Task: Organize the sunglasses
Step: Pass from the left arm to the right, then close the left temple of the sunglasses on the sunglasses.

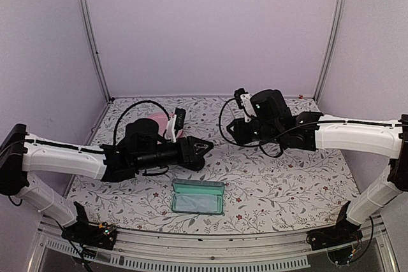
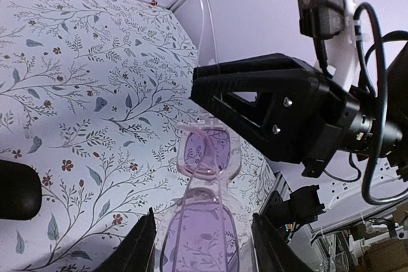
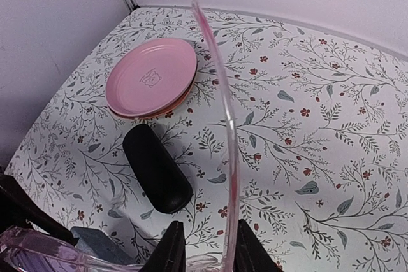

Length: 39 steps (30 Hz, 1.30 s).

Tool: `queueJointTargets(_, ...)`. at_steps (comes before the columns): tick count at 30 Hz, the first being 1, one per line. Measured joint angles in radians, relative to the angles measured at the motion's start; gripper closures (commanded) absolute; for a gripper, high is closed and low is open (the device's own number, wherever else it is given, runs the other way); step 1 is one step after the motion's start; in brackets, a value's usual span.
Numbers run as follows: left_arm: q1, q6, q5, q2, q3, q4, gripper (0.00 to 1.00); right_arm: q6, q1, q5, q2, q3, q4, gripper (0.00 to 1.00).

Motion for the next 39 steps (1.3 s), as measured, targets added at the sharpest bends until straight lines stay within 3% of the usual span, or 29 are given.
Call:
queueJointTargets(8, 0.005, 0.089, 0.002, -0.002, 0.000, -0.021, 0.79, -0.007, 0.000, -0.074, -0.045, -0.020, 0.002, 0.45)
queueJointTargets(13, 0.008, 0.132, 0.005, -0.011, -0.009, -0.040, 0.83, -0.007, 0.000, -0.102, -0.080, -0.028, -0.001, 0.36)
queueJointTargets(21, 0.010, 0.192, 0.018, -0.027, -0.012, -0.061, 0.86, -0.007, -0.029, -0.119, -0.201, -0.072, -0.021, 0.37)
queueJointTargets(26, 0.011, 0.215, 0.041, -0.035, -0.013, -0.061, 0.87, -0.007, -0.115, -0.110, -0.253, -0.073, -0.055, 0.39)
queueJointTargets(31, 0.011, 0.228, 0.071, -0.053, -0.017, -0.056, 0.87, -0.012, -0.172, -0.095, -0.219, -0.067, -0.103, 0.41)
queueJointTargets(39, 0.011, 0.237, 0.105, -0.056, -0.017, -0.051, 0.87, -0.056, -0.159, -0.150, -0.104, -0.025, -0.134, 0.43)
